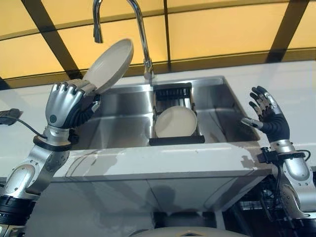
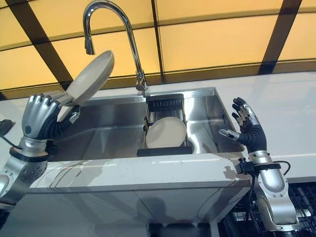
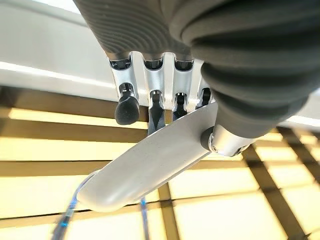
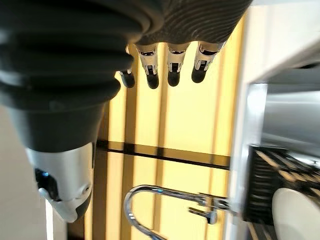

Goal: Pick up plates and place into dishwasher.

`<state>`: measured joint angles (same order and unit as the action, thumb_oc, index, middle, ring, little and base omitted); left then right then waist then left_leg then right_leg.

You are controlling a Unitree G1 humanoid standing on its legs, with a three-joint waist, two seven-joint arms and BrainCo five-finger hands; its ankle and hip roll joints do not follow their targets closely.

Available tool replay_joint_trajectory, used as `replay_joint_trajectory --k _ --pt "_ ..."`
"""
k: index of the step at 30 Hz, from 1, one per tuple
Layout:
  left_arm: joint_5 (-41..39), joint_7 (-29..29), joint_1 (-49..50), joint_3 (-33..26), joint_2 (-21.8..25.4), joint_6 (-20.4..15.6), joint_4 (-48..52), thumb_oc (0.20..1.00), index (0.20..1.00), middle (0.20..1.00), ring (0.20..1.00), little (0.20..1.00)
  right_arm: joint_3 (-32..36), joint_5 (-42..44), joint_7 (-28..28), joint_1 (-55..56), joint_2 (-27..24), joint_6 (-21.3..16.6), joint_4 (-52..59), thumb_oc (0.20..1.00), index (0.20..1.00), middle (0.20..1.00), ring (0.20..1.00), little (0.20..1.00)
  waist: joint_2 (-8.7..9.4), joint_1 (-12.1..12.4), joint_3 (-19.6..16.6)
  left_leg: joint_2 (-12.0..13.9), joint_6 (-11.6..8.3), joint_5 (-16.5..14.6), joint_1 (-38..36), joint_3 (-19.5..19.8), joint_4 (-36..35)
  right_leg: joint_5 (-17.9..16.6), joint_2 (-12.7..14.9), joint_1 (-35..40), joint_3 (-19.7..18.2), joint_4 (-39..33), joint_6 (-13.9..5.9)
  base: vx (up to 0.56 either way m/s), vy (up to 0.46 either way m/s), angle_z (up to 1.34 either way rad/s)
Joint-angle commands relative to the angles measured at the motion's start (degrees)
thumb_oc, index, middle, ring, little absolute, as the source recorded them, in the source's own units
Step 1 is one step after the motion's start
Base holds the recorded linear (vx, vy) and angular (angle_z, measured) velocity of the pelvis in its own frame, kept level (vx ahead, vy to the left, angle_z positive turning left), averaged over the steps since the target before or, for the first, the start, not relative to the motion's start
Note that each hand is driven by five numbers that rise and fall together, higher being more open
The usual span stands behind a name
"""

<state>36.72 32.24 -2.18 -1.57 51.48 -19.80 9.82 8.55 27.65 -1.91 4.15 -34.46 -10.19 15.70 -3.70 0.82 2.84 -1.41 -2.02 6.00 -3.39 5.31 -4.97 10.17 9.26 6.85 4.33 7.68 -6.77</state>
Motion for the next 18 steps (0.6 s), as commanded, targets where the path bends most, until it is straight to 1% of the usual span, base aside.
replay_joint_trajectory --k 1,2,3,4,6,7,8,9,11,12,15,17,18 --pt "-8.7 -6.0 -4.8 -2.8 -0.5 -4.8 5.2 0.2 0.2 0.2 0.2 0.2 -0.3 1.9 2.2 -9.2 -2.5 -5.5 4.8 1.0 1.0 1.0 1.0 1.0 2.61 1.4 -0.5 1.3 -0.78 -5.5 -2.1 0.6 2.0 -13.2 2.4 -2.6 -1.4 -9.6 -1.92 -0.1 -0.172 -0.04" --pt "-10.4 -7.4 -5.3 -2.5 -0.4 -5.4 5.8 0.2 0.2 0.2 0.2 0.2 -0.8 1.8 2.5 -10.2 -2.6 -5.7 4.7 1.0 1.0 1.0 1.0 1.0 2.69 1.6 -0.5 1.5 -0.82 -5.6 -2.0 0.6 2.1 -13.2 2.2 -2.5 -1.4 -9.7 -1.94 -0.1 -0.177 -0.04" --pt "-14.0 -11.3 -6.3 -1.6 -0.8 -7.1 7.0 0.2 0.2 0.2 0.2 0.2 -1.7 1.7 3.0 -11.8 -2.9 -6.0 4.7 1.0 1.0 1.0 1.0 1.0 2.99 1.9 -0.7 1.7 -0.87 -5.7 -2.0 0.6 2.1 -13.2 1.7 -2.4 -1.4 -10.0 -1.95 -0.09 -0.154 -0.03" --pt "-18.1 -15.4 -6.9 -1.0 -1.1 -9.2 7.8 0.2 0.2 0.2 0.2 0.2 -2.3 1.5 3.2 -12.7 -3.1 -6.2 4.9 1.0 1.0 1.0 1.0 1.0 3.13 2.1 -0.9 1.9 -0.91 -5.7 -2.0 0.5 2.1 -13.2 1.5 -2.3 -1.4 -10.1 -1.94 -0.09 -0.153 -0.04" --pt "-26.8 -25.9 -8.3 0.3 -1.2 -11.8 10.2 0.2 0.2 0.2 0.2 0.2 -3.5 1.1 3.6 -14.3 -3.6 -6.6 5.2 1.0 1.0 1.0 1.0 1.0 3.26 2.4 -1.2 2.2 -0.98 -5.7 -2.1 0.4 1.8 -13.2 1.0 -2.2 -1.5 -10.4 -1.9 -0.08 -0.108 -0.04" --pt "-33.1 -32.6 -9.9 2.3 -0.9 -11.4 11.9 0.2 0.2 0.2 0.2 0.2 -4.6 0.9 4.1 -15.3 -4.2 -6.6 5.7 1.0 1.0 1.0 1.0 1.0 3.31 2.2 -1.4 2.3 -1.01 -5.7 -2.1 0.0 1.7 -13.2 0.7 -2.1 -1.5 -10.5 -1.95 -0.06 -0.068 -0.04" --pt "-33.8 -33.3 -10.0 2.1 -0.9 -11.3 12.0 0.2 0.2 0.2 0.2 0.2 -4.6 0.9 4.1 -15.4 -4.2 -6.6 5.6 1.0 1.0 1.0 1.0 1.0 3.3 2.3 -1.3 2.3 -1.01 -5.7 -2.1 -0.1 1.7 -13.2 0.7 -2.2 -1.6 -10.5 -1.94 -0.06 -0.064 -0.04" --pt "-42.2 -41.4 -11.7 4.0 -0.3 -11.0 13.4 0.2 0.2 0.2 0.2 0.2 -5.8 1.0 4.4 -16.4 -4.9 -6.6 5.7 1.0 1.0 1.0 1.0 1.0 3.34 2.2 -1.5 2.3 -1.02 -5.8 -2.2 -0.4 1.7 -13.2 0.5 -2.0 -1.6 -10.7 -1.94 -0.04 -0.045 -0.06" --pt "-51.0 -48.2 -14.4 6.7 -0.2 -7.9 15.0 0.2 0.2 0.2 0.2 0.2 -7.5 0.9 4.8 -17.8 -5.4 -6.5 5.6 1.0 1.0 1.0 1.0 1.0 3.3 2.0 -1.8 2.3 -0.97 -5.9 -2.4 -0.8 1.6 -13.2 0.3 -2.0 -1.9 -10.7 -1.97 -0.04 -0.048 -0.1" --pt "-54.3 -50.5 -15.9 8.0 -0.6 -6.2 15.6 0.2 0.2 0.2 0.2 0.2 -8.6 0.7 5.0 -18.7 -5.7 -6.3 5.5 1.0 1.0 1.0 1.0 1.0 3.31 1.9 -2.0 2.3 -0.91 -6.0 -2.4 -1.0 1.5 -13.2 0.2 -1.9 -2.0 -10.8 -1.96 -0.02 -0.033 -0.07" --pt "-58.3 -52.3 -19.3 11.0 -1.7 -3.4 15.8 0.2 0.2 0.2 0.2 0.2 -11.4 0.4 4.6 -20.2 -5.9 -6.0 5.6 1.0 1.0 1.0 1.0 1.0 3.37 1.4 -2.5 2.2 -0.68 -6.2 -2.7 -1.6 1.3 -13.1 -0.1 -1.9 -2.5 -11.0 -1.92 -0.01 -0.027 -0.05" --pt "-57.8 -52.8 -20.1 11.5 -3.0 -2.7 15.7 0.2 0.2 0.2 0.2 0.2 -12.5 0.3 2.4 -20.4 -5.7 -5.9 5.9 1.0 1.0 1.0 1.0 1.0 3.48 1.2 -2.9 2.2 -0.5 -6.3 -2.8 -2.1 1.1 -13.1 -0.2 -1.8 -2.8 -11.2 -1.9 0.0 -0.028 -0.06" --pt "-58.0 -53.0 -20.6 11.8 -3.1 -2.3 15.7 0.2 0.2 0.2 0.2 0.2 -13.2 0.5 -0.1 -20.6 -6.0 -5.5 6.2 1.0 1.0 1.0 1.0 1.0 3.58 1.0 -3.2 2.1 -0.39 -6.3 -2.7 -2.2 0.9 -13.1 -0.3 -1.9 -3.0 -11.3 -1.89 0.01 -0.031 -0.07"
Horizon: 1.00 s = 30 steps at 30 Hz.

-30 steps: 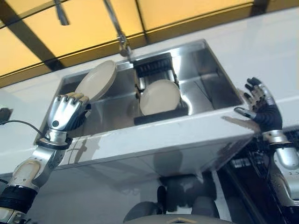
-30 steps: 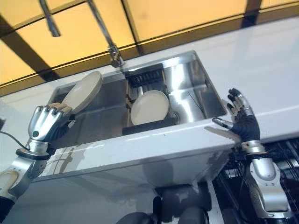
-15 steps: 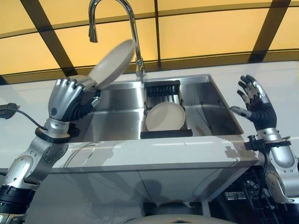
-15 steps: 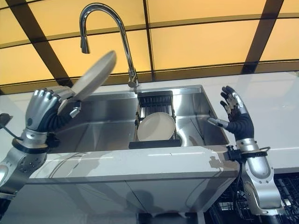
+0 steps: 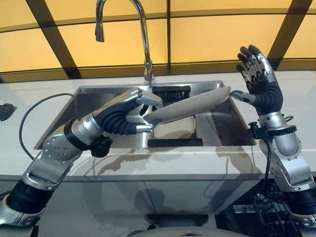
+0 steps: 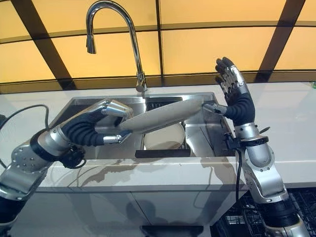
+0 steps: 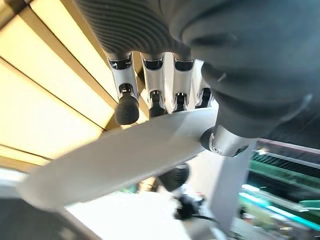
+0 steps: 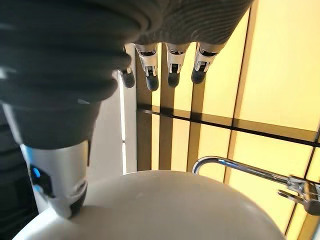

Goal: Pick up plates and place into dishwasher.

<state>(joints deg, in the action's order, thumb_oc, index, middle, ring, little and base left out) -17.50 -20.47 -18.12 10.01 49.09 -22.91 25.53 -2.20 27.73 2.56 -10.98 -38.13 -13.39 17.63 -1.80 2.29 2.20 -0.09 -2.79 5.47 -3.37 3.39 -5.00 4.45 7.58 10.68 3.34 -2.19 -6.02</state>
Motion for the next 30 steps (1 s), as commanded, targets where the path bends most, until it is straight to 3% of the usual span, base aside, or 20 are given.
replay_joint_trajectory --k 1,3,4,5,10,17,23,24,25,26,30 --pt "-3.9 -0.2 -5.0 0.4 -0.8 1.3 0.2 0.2 0.2 0.2 0.2 0.2 -3.3 1.3 -7.5 -5.7 -3.0 -1.2 4.8 1.0 1.0 1.0 1.0 1.0 1.79 -0.5 -2.8 0.8 0.43 -5.7 -2.7 -0.5 0.9 -7.4 1.4 -5.8 -2.1 -1.5 -2.65 0.01 -0.03 -0.1" --pt "-4.6 -0.8 -5.1 0.2 -0.7 1.9 0.3 0.2 0.2 0.2 0.2 0.2 -5.5 4.9 -15.4 -6.2 -4.6 0.3 6.3 1.0 1.0 1.0 1.0 1.0 2.14 -0.5 -3.2 0.8 0.49 -5.7 -2.5 -0.9 0.8 -7.5 1.5 -5.9 -1.9 -1.8 -2.69 0.01 -0.034 -0.11" --pt "-4.6 -0.9 -5.0 0.1 -0.7 2.0 0.4 0.2 0.2 0.2 0.2 0.2 -5.7 5.3 -16.7 -6.3 -4.8 0.7 6.5 1.0 1.0 1.0 1.0 1.0 2.17 -0.4 -3.2 0.8 0.48 -5.6 -2.4 -0.9 0.8 -7.5 1.5 -5.9 -1.9 -1.8 -2.68 0.01 -0.038 -0.07" --pt "-4.2 -1.3 -4.7 -0.5 -0.5 1.5 0.2 0.2 0.2 0.2 0.2 0.2 -6.8 6.8 -22.8 -6.4 -5.8 1.1 7.0 1.0 1.0 1.0 1.0 1.0 2.41 -0.3 -3.4 0.9 0.46 -5.6 -2.3 -1.2 0.8 -7.5 1.5 -5.9 -1.7 -1.9 -2.66 0.01 -0.025 -0.06" --pt "-6.1 -1.7 -3.4 -1.4 1.8 0.0 -0.1 0.2 0.2 0.2 0.2 0.2 -10.4 10.7 -30.5 -8.6 -11.2 1.5 8.1 1.0 1.0 1.0 1.0 1.0 3.2 0.1 -4.1 1.2 0.44 -5.3 -2.1 -1.5 0.6 -7.6 1.4 -5.9 -1.0 -1.9 -2.44 0.03 -0.03 -0.04" --pt "-6.9 -1.9 -2.1 -2.3 3.6 -0.8 -0.2 0.2 0.2 0.2 0.2 0.2 -11.9 12.5 -36.6 -9.2 -13.6 1.0 8.3 1.0 1.0 1.0 1.0 1.0 3.75 0.5 -4.6 1.3 0.53 -5.1 -2.0 -1.8 0.5 -7.5 1.2 -5.6 -0.7 -2.1 -2.18 0.02 -0.015 -0.04" --pt "-7.2 -1.8 -1.9 -2.6 3.5 -0.7 -0.6 0.2 0.2 0.2 0.2 0.2 -12.6 12.5 -34.2 -10.2 -13.4 2.2 7.6 1.0 1.0 1.0 1.0 1.0 3.77 0.7 -4.8 1.4 0.56 -5.0 -1.9 -1.7 0.5 -7.6 1.0 -5.4 -0.7 -2.3 -1.93 0.0 -0.002 -0.01" --pt "-7.4 -1.9 -1.6 -2.8 3.4 -0.8 -0.8 0.2 0.2 0.2 0.2 0.2 -12.4 11.8 -33.3 -9.8 -12.8 2.4 7.6 0.862 0.862 0.862 0.862 0.862 3.67 0.7 -4.9 1.4 0.59 -5.0 -1.9 -1.6 0.5 -7.6 0.9 -5.4 -0.8 -2.3 -1.91 0.02 -0.004 -0.03" --pt "-7.3 -2.3 -1.3 -3.0 3.2 -0.9 -0.9 0.2 0.2 0.2 0.2 0.2 -12.1 10.6 -31.6 -9.5 -12.1 2.9 7.5 0.407 0.407 0.407 0.407 0.407 3.56 0.7 -5.0 1.4 0.62 -5.0 -1.9 -1.5 0.4 -7.6 0.9 -5.4 -0.8 -2.4 -1.87 0.0 0.0 0.0" --pt "-7.3 -2.4 -1.2 -3.1 3.1 -0.9 -1.0 0.2 0.2 0.2 0.2 0.2 -11.9 9.6 -30.5 -9.3 -11.8 3.0 7.3 0.2 0.2 0.2 0.2 0.2 3.51 0.7 -5.0 1.4 0.63 -5.0 -1.9 -1.5 0.4 -7.6 0.9 -5.4 -0.8 -2.4 -1.87 0.0 0.0 0.0" --pt "-7.0 -2.7 -0.2 -4.0 2.2 -0.6 -0.9 0.2 0.2 0.2 0.2 0.2 -10.8 5.7 -27.1 -7.5 -9.8 3.7 6.7 0.2 0.2 0.2 0.2 0.2 3.18 0.6 -5.3 1.4 0.7 -5.0 -1.9 -1.4 0.3 -7.5 0.9 -5.3 -0.8 -2.5 -1.86 0.0 0.003 -0.03"
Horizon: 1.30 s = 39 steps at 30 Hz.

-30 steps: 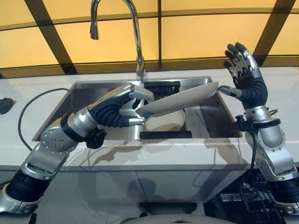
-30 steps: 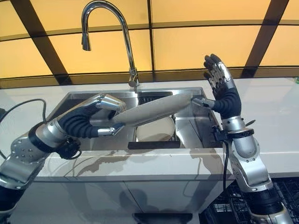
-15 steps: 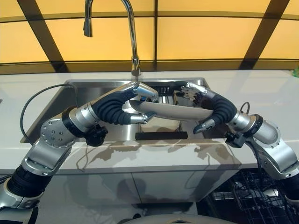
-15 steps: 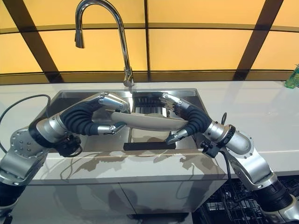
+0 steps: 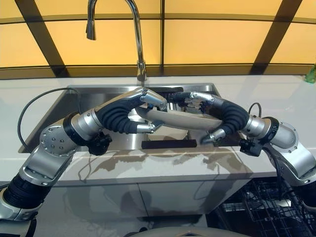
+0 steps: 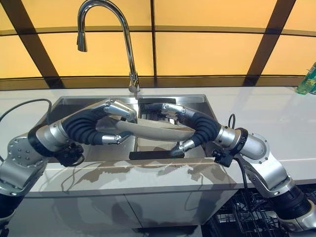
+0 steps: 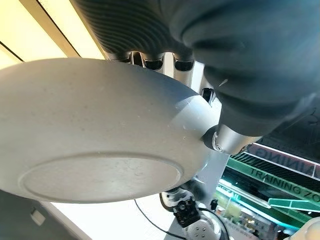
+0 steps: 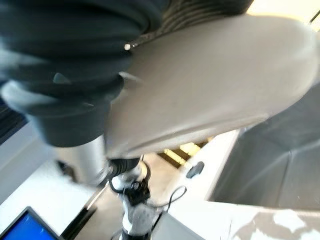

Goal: Pick up plates and place into dishwasher.

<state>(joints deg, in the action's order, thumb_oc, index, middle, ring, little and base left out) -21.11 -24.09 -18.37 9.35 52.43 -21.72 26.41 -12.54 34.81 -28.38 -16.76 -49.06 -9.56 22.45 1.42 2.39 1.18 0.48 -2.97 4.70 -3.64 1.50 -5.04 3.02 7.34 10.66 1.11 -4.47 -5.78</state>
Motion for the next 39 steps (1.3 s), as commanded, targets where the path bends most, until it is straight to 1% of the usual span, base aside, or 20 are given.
replay_joint_trajectory --k 1,3,5,13,14,17,23,24,25,26,27,28,31,32,35,37,39 --pt "-3.4 0.8 0.3 -3.7 -1.4 -1.7 -1.7 0.2 0.2 0.2 0.2 0.2 0.0 -2.4 4.4 -1.3 1.5 0.0 1.8 0.2 0.2 0.2 0.2 0.2 -0.1 0.5 -4.3 0.8 0.9 -4.3 -1.6 0.4 0.3 -6.0 1.1 -5.3 1.3 -0.2 -2.1 0.0 0.011 -0.04" --pt "-3.1 0.5 1.1 -4.4 -1.9 -1.7 -1.5 0.2 0.2 0.2 0.2 0.2 0.6 -3.8 5.3 -0.3 1.9 0.0 1.9 0.2 0.2 0.2 0.2 0.2 -0.28 0.5 -4.4 0.8 0.92 -4.2 -1.5 0.5 0.3 -6.0 1.2 -5.4 1.4 -0.3 -2.12 0.0 0.005 -0.02" --pt "-3.1 0.4 1.3 -4.7 -2.3 -1.5 -1.3 0.2 0.2 0.2 0.2 0.2 1.1 -4.6 7.2 0.2 2.5 0.3 1.9 0.2 0.2 0.2 0.2 0.2 -0.44 0.5 -4.4 0.8 0.92 -4.2 -1.4 0.5 0.2 -6.0 1.2 -5.4 1.5 -0.4 -2.14 0.0 0.0 0.0" --pt "-2.7 0.3 1.6 -5.6 -3.7 -1.0 -0.7 0.2 0.2 0.2 0.2 0.2 2.6 -10.0 15.2 1.4 5.0 -0.4 1.5 0.2 0.2 0.2 0.2 0.2 -0.93 0.5 -4.5 0.7 0.99 -4.1 -1.0 0.6 0.0 -5.9 1.4 -5.7 1.7 -0.3 -2.28 0.0 0.0 0.0" --pt "-2.7 0.3 1.6 -5.6 -3.7 -1.0 -0.7 0.2 0.2 0.2 0.2 0.2 2.6 -10.0 15.2 1.4 5.0 -0.4 1.5 0.2 0.2 0.2 0.2 0.2 -0.93 0.5 -4.5 0.7 0.99 -4.1 -1.0 0.6 0.0 -5.9 1.4 -5.7 1.7 -0.3 -2.28 0.0 0.0 0.0" --pt "-3.1 0.6 1.2 -5.8 -4.2 -0.3 -0.5 0.2 0.2 0.2 0.2 0.2 3.2 -11.8 17.6 1.5 5.3 -0.4 1.4 0.2 0.2 0.2 0.2 0.2 -1.02 0.4 -4.6 0.9 0.93 -4.1 -0.8 0.5 0.0 -5.8 1.3 -5.8 1.9 -0.3 -2.21 -0.04 0.012 0.0" --pt "-2.9 2.3 1.3 -5.7 -5.4 1.5 -1.0 0.2 0.2 0.2 0.2 0.2 4.3 -12.5 22.0 1.4 6.0 -1.7 1.2 0.2 0.2 0.2 0.2 0.2 -1.06 0.3 -4.5 1.1 0.8 -4.1 -0.8 0.2 0.0 -5.6 1.2 -5.8 2.2 -0.1 -2.1 -0.02 0.002 0.0" --pt "-3.1 2.6 1.5 -5.7 -5.6 1.5 -1.2 0.263 0.263 0.263 0.263 0.263 4.7 -12.7 22.4 1.4 6.1 -1.9 1.0 0.2 0.2 0.2 0.2 0.2 -1.05 0.3 -4.6 1.1 0.81 -4.1 -0.8 0.2 0.0 -5.7 1.1 -5.8 2.1 -0.1 -2.1 -0.03 -0.007 0.0" --pt "-2.9 3.8 2.0 -6.0 -6.5 1.8 -1.5 0.573 0.573 0.573 0.573 0.573 5.4 -13.7 23.5 1.5 6.4 -2.5 0.7 0.2 0.2 0.2 0.2 0.2 -1.04 0.2 -4.6 1.1 0.8 -4.2 -0.8 0.2 0.0 -5.6 1.1 -5.8 2.1 -0.1 -2.04 -0.04 -0.005 0.0" --pt "-2.4 4.3 2.3 -6.1 -6.9 1.6 -1.6 0.934 0.934 0.934 0.934 0.934 5.7 -14.2 24.0 1.5 6.6 -2.6 0.6 0.2 0.2 0.2 0.2 0.2 -1.05 0.2 -4.6 1.2 0.8 -4.2 -0.8 0.1 0.0 -5.6 1.0 -5.8 2.1 -0.2 -2.04 -0.04 -0.002 0.0" --pt "-2.0 5.1 2.7 -6.4 -7.1 1.5 -1.8 1.0 1.0 1.0 1.0 1.0 6.0 -14.8 24.5 1.6 6.7 -2.7 0.5 0.2 0.2 0.2 0.2 0.2 -1.06 0.2 -4.6 1.2 0.77 -4.2 -0.8 0.1 0.0 -5.6 1.0 -5.8 2.0 -0.2 -2.03 0.0 0.0 0.0" --pt "-1.7 6.1 3.0 -6.7 -7.3 1.4 -1.9 1.0 1.0 1.0 1.0 1.0 6.4 -15.6 24.9 1.8 6.6 -2.8 0.3 0.2 0.2 0.2 0.2 0.2 -1.07 0.1 -4.6 1.2 0.72 -4.2 -0.8 0.0 0.0 -5.6 0.9 -5.8 2.0 -0.2 -2.0 -0.03 0.0 0.0" --pt "-0.3 11.7 4.0 -8.7 -7.4 1.4 -2.7 1.0 1.0 1.0 1.0 1.0 8.6 -17.5 26.6 2.2 5.4 -3.0 -0.1 0.2 0.2 0.2 0.2 0.2 -0.92 -0.2 -4.7 1.5 0.64 -4.3 -0.7 -0.4 0.0 -5.6 0.7 -5.9 1.7 -0.3 -1.92 -0.02 -0.006 -0.02" --pt "-0.6 14.8 4.8 -10.3 -7.4 1.2 -3.4 1.0 1.0 1.0 1.0 1.0 10.4 -18.2 27.1 2.9 4.9 -3.4 -0.3 0.2 0.2 0.2 0.2 0.2 -0.87 -0.5 -4.7 1.7 0.55 -4.3 -0.8 -0.7 0.0 -5.6 0.6 -6.0 1.4 -0.3 -1.86 -0.01 -0.014 -0.1" --pt "-1.8 20.8 7.5 -15.2 -8.6 0.6 -4.7 1.0 1.0 1.0 1.0 1.0 15.0 -20.2 27.5 4.9 4.1 -3.8 -0.4 0.2 0.2 0.2 0.2 0.2 -0.7 -1.0 -4.7 1.9 0.47 -4.4 -0.9 -1.3 0.0 -5.6 0.2 -6.2 0.8 -0.4 -1.65 -0.01 -0.006 -0.13" --pt "-2.8 23.5 8.9 -17.4 -9.7 0.4 -5.3 1.0 1.0 1.0 1.0 1.0 16.9 -21.4 27.8 5.8 4.0 -3.6 -0.3 0.2 0.2 0.2 0.2 0.2 -0.63 -1.3 -4.7 2.1 0.38 -4.5 -0.9 -1.7 0.0 -5.7 0.1 -6.4 0.4 -0.4 -1.51 0.0 0.002 -0.08" --pt "-3.4 25.7 10.6 -20.4 -11.7 1.1 -6.1 1.0 1.0 1.0 1.0 1.0 19.9 -23.1 28.1 6.8 3.7 -3.1 -0.6 0.2 0.2 0.2 0.2 0.2 -0.42 -2.1 -4.6 2.2 0.26 -4.6 -1.0 -2.1 0.1 -5.7 -0.2 -6.7 -0.3 -0.5 -1.33 0.0 0.006 -0.14"
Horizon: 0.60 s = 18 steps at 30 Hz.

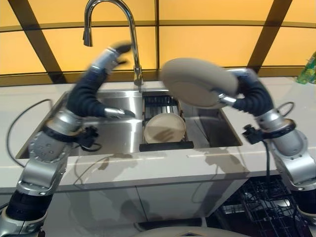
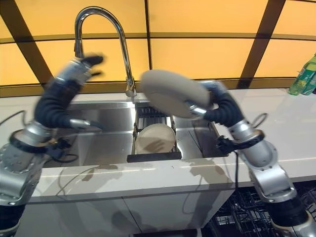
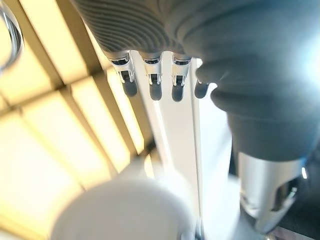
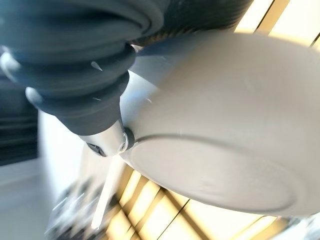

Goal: Pick up plates and place into dishwasher.

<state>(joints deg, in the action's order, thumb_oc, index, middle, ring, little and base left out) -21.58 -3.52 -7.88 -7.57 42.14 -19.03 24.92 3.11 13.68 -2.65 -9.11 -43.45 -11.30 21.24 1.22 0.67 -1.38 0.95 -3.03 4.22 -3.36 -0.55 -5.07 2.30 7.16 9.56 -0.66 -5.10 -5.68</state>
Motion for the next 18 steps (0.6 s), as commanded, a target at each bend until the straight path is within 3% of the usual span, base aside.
replay_joint_trajectory --k 1,8,18 --pt "-3.0 5.6 0.6 -4.1 -1.9 -1.1 -4.7 1.0 1.0 1.0 1.0 1.0 5.1 -2.4 2.5 -0.5 -2.1 -0.9 0.7 0.2 0.2 0.2 0.2 0.2 -0.18 -0.6 -2.1 1.8 0.26 -4.2 -1.3 -0.3 0.1 -5.0 -0.1 -5.7 1.2 0.2 -1.37 0.0 0.008 -0.32" --pt "-3.1 6.8 1.3 -5.4 -2.1 -0.5 -5.9 1.0 1.0 1.0 1.0 1.0 10.9 -5.3 6.2 2.7 -4.0 0.0 -1.1 0.2 0.2 0.2 0.2 0.2 0.22 -2.9 -1.6 2.0 0.19 -4.6 -1.9 -2.5 0.1 -5.4 -0.3 -6.2 -0.7 0.1 -1.48 0.0 0.008 -0.25" --pt "-1.2 5.7 -0.6 -7.3 -1.4 1.1 -9.0 1.0 1.0 1.0 1.0 1.0 22.3 -8.6 10.9 13.1 -2.0 0.7 -3.2 0.2 0.2 0.2 0.2 0.2 0.13 -9.5 -0.4 1.4 0.87 -6.7 -3.5 -6.4 0.1 -6.3 -0.3 -7.8 -4.8 0.5 -2.81 0.0 -0.003 -0.25"
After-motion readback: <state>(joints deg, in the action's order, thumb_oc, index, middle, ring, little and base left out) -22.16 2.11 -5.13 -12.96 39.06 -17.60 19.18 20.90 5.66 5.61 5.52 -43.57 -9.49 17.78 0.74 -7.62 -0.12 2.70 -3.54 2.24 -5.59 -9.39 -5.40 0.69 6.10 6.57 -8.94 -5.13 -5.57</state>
